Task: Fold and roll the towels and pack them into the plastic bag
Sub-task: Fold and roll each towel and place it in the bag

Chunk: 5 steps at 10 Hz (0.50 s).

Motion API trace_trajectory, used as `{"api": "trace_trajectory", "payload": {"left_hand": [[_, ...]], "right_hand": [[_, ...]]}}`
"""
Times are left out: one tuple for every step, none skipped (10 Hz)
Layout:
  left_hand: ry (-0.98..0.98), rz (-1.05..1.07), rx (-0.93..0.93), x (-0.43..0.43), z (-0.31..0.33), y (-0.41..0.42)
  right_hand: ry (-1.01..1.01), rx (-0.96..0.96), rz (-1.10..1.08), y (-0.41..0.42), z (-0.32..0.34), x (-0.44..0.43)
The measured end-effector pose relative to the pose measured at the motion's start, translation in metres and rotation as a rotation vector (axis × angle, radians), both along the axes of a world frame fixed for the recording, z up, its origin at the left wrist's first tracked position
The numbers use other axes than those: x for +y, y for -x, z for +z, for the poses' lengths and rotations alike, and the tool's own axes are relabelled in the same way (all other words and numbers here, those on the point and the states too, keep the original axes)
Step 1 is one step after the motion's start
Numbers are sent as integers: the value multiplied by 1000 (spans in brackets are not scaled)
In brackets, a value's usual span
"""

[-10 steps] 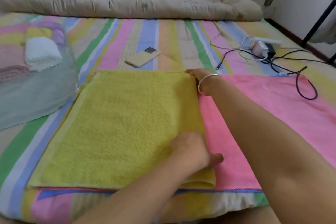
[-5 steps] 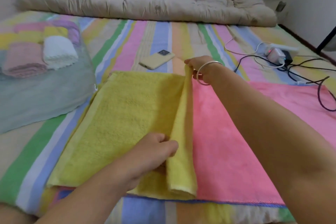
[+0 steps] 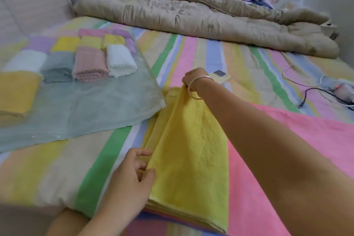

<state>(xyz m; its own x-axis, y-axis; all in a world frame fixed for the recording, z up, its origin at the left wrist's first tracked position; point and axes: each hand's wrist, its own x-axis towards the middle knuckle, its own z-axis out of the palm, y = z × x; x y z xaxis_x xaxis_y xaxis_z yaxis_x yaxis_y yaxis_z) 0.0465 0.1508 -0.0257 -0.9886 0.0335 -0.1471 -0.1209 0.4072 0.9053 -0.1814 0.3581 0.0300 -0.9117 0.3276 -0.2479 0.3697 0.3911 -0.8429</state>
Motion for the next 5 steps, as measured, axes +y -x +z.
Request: {"api": "trace_trajectory", "payload": {"left_hand": [[45, 12, 38, -15, -10, 8], [99, 19, 62, -22, -14, 11], [106, -19, 30, -24, -14, 12], [175, -43, 42, -27, -8, 12], [462, -110, 88, -27, 5, 8]], "right_hand": [[-386, -111, 160, 12, -10, -19], [-326, -49, 120, 24, -23, -23], [-115, -27, 65, 30, -33, -28], [-20, 83, 60, 28, -38, -27], [-251, 227, 179, -4, -26, -17]]}}
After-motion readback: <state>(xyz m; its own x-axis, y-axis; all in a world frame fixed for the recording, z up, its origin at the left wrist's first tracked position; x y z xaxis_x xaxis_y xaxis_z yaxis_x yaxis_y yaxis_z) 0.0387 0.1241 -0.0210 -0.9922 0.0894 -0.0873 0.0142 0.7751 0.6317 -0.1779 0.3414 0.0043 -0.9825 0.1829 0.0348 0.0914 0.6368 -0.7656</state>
